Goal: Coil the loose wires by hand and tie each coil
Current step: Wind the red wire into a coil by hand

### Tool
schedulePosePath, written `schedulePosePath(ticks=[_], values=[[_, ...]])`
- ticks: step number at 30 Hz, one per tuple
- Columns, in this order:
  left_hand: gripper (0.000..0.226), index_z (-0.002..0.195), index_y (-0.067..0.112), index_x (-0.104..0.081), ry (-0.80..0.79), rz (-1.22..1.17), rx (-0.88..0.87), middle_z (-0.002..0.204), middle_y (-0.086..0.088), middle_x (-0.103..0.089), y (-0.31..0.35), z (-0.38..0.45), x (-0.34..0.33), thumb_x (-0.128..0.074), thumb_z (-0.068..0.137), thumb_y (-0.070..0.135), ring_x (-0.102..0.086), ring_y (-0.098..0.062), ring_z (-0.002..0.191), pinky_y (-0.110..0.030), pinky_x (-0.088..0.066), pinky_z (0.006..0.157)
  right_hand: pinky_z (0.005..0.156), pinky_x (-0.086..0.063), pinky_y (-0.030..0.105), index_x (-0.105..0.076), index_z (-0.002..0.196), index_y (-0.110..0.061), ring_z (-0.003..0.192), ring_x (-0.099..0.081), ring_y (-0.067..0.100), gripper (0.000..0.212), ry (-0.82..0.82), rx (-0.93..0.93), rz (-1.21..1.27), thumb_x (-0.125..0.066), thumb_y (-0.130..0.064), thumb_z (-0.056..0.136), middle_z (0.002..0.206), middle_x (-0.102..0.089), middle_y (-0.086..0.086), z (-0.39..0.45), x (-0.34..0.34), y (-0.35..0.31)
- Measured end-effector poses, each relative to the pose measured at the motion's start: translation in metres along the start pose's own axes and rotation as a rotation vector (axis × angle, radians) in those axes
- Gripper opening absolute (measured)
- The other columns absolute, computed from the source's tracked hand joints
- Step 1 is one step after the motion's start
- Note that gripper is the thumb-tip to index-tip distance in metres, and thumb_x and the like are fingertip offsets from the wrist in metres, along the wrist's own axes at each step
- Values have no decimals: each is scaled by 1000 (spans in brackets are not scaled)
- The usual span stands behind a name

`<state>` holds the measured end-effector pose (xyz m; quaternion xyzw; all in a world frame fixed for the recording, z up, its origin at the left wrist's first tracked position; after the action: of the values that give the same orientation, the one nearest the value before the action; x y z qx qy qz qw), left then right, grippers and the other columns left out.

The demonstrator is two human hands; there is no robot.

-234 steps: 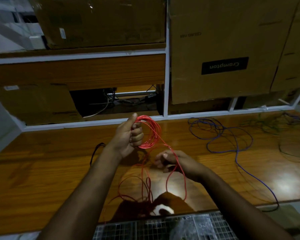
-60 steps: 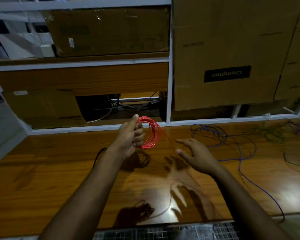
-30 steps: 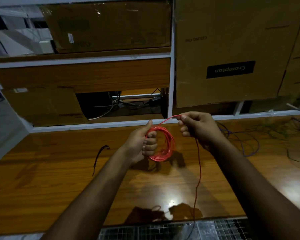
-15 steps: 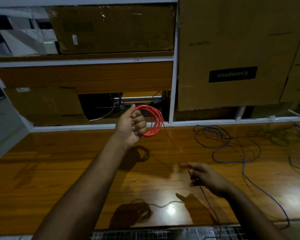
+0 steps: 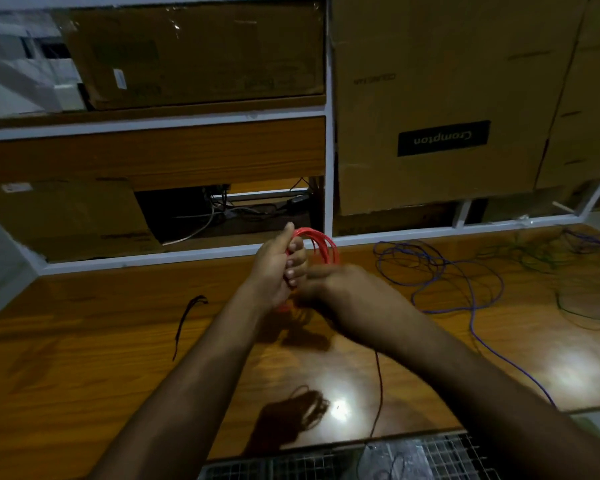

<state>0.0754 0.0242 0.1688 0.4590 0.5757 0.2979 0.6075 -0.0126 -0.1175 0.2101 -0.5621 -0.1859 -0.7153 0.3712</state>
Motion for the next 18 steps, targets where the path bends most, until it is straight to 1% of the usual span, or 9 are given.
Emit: schedulePosePath(ticks=[2, 4, 6, 8, 11, 13, 16, 17, 18], values=[[46, 67, 19, -52, -10, 103, 25, 52, 3, -36, -4, -6, 0, -43, 100, 50, -32, -12, 46, -25, -25, 49, 77, -47, 16, -70, 112, -24, 93, -64, 8, 22, 155, -7, -11, -65, -18, 92, 108, -69, -5, 5, 8, 10], [43, 72, 17, -53, -51, 113, 39, 51, 3, -36, -4, -14, -2, -42, 101, 47, -34, -11, 43, -23, -27, 46, 75, -50, 18, -68, 111, -21, 87, -65, 10, 21, 295, -50, -33, -62, -18, 92, 99, -69, -2, 10, 10, 24], [46, 67, 19, -54, -116, 46, 50, 49, 5, -33, -3, -20, -6, -39, 103, 43, -31, -8, 37, -20, -23, 38, 73, -56, 29, -65, 109, -19, 81, -65, 13, 15, 384, -109, -61, -59, -21, 95, 92, -68, -1, 17, 7, 38], [46, 66, 19, -49, -165, -5, 79, 46, 7, -31, -1, -22, -9, -38, 103, 43, -29, -6, 35, -19, -19, 37, 67, -56, 37, -61, 103, -18, 73, -63, 15, 16, 426, -177, -103, -53, -31, 99, 84, -65, -1, 22, 1, 48], [43, 69, 17, -47, -249, -57, 125, 45, 8, -30, -3, -22, -8, -38, 102, 44, -26, -5, 34, -19, -14, 39, 63, -55, 38, -58, 99, -19, 67, -60, 16, 24, 427, -241, -188, -47, -40, 101, 78, -62, -2, 24, -4, 57], [43, 68, 17, -48, -282, -71, 168, 44, 8, -29, -4, -22, -5, -39, 100, 45, -24, -4, 34, -19, -12, 39, 61, -54, 34, -59, 95, -21, 65, -60, 15, 32, 405, -287, -218, -44, -49, 100, 75, -59, -4, 23, 0, 61], [43, 63, 18, -45, -317, -111, 188, 43, 9, -28, -5, -20, -1, -43, 96, 45, -24, -4, 34, -19, -11, 40, 53, -45, 25, -61, 83, -24, 57, -55, 11, 48, 320, -359, -305, -35, -62, 97, 64, -54, -8, 24, 3, 73], [43, 62, 19, -44, -322, -137, 186, 42, 9, -29, -3, -20, 1, -43, 96, 45, -25, -4, 33, -19, -12, 39, 49, -41, 24, -58, 75, -24, 52, -52, 10, 53, 300, -388, -257, -34, -66, 95, 60, -52, -8, 23, 4, 78], [44, 60, 19, -43, -323, -168, 184, 41, 9, -29, -2, -19, 3, -42, 96, 45, -25, -4, 33, -19, -12, 39, 47, -36, 24, -55, 68, -21, 48, -48, 10, 58, 271, -429, -112, -36, -69, 93, 56, -50, -7, 21, 2, 87]])
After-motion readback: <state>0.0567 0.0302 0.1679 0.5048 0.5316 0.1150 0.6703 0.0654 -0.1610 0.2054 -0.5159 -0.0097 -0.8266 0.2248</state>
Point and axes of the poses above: each hand's wrist, its own z-axis towards the middle knuckle, its own x-axis out of the back of the hand, y = z × x, the point moved 1 cm from there along z, towards the middle knuckle
